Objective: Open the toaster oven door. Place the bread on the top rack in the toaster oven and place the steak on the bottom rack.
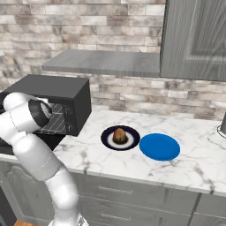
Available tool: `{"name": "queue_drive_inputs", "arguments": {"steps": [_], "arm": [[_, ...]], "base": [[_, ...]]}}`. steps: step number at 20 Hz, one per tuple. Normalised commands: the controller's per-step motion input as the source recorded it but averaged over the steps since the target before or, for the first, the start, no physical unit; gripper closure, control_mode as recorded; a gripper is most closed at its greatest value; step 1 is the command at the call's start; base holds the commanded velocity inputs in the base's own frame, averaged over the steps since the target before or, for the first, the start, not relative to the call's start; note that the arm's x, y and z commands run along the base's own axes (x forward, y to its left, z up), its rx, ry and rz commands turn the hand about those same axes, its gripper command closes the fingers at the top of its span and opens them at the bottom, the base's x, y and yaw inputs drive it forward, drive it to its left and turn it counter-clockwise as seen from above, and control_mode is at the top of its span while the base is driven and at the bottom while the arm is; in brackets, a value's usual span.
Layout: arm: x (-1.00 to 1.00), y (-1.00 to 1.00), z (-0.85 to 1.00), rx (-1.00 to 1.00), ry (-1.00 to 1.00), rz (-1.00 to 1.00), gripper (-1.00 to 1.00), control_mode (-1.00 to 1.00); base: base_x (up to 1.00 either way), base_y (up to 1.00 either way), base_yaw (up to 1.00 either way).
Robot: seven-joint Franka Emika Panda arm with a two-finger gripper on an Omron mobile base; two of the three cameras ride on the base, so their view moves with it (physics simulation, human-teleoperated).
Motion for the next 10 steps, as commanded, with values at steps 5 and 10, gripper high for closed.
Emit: {"name": "queue_drive_inputs", "arguments": {"steps": [5, 10], "arm": [[-1.00, 0.56, -0.75, -0.24, 0.34, -0.11, -1.00, -1.00], [-1.00, 0.73, -0.66, -0.31, 0.37, -0.10, -1.00, -1.00]], "base": [[0.00, 0.00, 0.00], [0.00, 0.00, 0.00]]}}
